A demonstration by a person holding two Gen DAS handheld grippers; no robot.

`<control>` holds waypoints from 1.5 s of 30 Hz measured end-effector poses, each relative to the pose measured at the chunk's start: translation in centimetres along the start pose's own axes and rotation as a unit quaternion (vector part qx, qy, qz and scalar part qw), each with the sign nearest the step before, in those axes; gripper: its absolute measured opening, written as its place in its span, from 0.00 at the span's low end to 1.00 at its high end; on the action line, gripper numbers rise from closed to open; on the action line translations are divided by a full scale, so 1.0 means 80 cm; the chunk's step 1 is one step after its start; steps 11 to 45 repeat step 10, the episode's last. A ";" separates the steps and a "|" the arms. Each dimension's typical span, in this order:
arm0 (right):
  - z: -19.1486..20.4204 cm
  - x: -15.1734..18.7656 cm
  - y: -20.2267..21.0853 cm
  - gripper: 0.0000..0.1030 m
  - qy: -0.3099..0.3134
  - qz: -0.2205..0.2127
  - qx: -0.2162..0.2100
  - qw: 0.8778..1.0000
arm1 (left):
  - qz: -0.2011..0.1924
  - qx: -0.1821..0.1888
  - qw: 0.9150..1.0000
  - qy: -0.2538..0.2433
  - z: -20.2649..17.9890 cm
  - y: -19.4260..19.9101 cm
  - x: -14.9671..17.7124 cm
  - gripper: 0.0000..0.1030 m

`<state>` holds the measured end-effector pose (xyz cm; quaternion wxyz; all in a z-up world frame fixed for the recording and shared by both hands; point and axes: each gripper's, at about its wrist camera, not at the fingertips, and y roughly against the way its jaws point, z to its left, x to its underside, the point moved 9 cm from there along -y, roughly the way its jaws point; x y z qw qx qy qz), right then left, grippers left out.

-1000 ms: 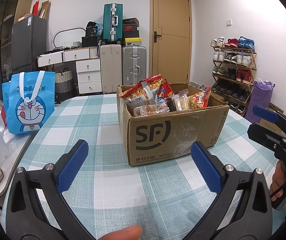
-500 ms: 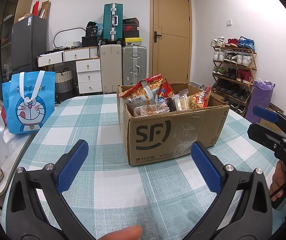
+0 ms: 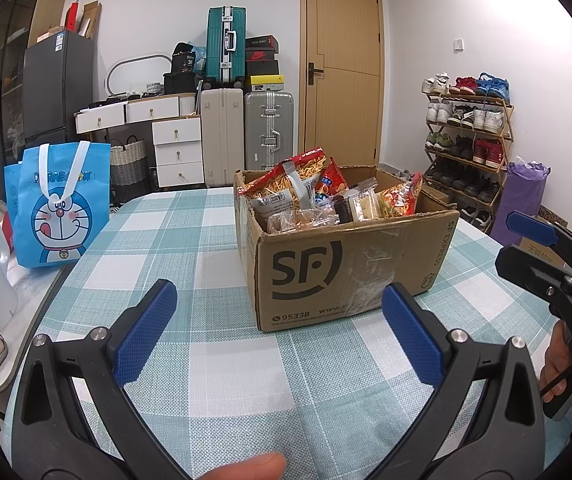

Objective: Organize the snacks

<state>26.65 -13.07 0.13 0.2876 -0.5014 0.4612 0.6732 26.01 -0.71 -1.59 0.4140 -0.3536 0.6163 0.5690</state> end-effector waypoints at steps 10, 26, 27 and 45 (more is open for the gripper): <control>0.000 0.000 0.000 0.99 0.000 0.000 0.000 1.000 | 0.000 0.002 1.000 -0.001 -0.001 -0.001 0.003 1.00; 0.000 0.000 0.000 0.99 0.000 0.000 0.000 1.000 | 0.000 0.002 1.000 -0.001 -0.001 -0.001 0.003 1.00; 0.000 0.000 0.000 0.99 0.000 0.000 0.000 1.000 | 0.000 0.002 1.000 -0.001 -0.001 -0.001 0.003 1.00; 0.000 0.000 0.000 0.99 0.000 0.000 0.000 1.000 | 0.000 0.002 1.000 -0.001 -0.001 -0.001 0.003 1.00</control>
